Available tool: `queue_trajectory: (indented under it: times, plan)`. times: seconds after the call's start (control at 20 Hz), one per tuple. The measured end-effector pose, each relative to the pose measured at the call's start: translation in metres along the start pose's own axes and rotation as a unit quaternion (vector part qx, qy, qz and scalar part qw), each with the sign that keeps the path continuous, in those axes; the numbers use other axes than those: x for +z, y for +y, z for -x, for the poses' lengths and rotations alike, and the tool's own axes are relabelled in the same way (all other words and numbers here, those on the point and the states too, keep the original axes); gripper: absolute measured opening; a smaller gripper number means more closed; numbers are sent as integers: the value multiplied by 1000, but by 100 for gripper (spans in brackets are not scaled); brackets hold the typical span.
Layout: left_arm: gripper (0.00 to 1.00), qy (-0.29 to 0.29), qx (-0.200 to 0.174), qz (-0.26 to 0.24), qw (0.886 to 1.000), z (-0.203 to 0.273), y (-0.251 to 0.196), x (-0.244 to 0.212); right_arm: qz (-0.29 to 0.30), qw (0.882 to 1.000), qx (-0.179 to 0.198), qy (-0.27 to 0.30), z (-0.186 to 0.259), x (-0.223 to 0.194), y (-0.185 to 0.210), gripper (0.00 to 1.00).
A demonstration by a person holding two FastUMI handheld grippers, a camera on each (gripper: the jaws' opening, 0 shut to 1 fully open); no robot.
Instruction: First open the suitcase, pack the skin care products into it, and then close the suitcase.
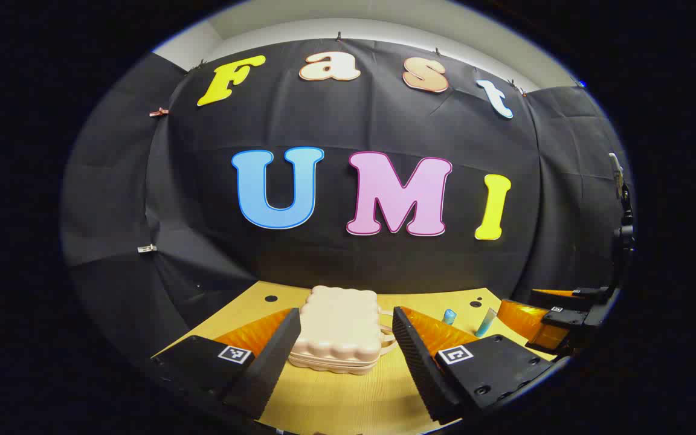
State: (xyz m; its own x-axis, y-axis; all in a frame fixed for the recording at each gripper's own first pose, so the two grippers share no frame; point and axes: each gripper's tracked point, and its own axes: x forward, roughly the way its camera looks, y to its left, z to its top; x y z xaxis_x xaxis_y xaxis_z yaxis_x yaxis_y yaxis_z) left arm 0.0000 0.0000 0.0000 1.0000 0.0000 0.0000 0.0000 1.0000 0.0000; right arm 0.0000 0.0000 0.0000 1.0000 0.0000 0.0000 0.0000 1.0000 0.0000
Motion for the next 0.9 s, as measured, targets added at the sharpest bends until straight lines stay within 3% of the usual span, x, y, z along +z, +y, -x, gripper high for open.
queue_trajectory:
  times: [0.15,0.3,0.9]
  plan:
    - [92,-2,5,-1,1000,-8,1,-1,7,1000,-1,-3,-3,-3,-3,97]
    - [96,-3,2,10,1000,-17,-1,0,16,1000,-6,-4,-4,-2,-12,97]
    - [96,42,-44,7,998,-50,-34,-39,7,999,-54,-5,6,-9,-59,97]
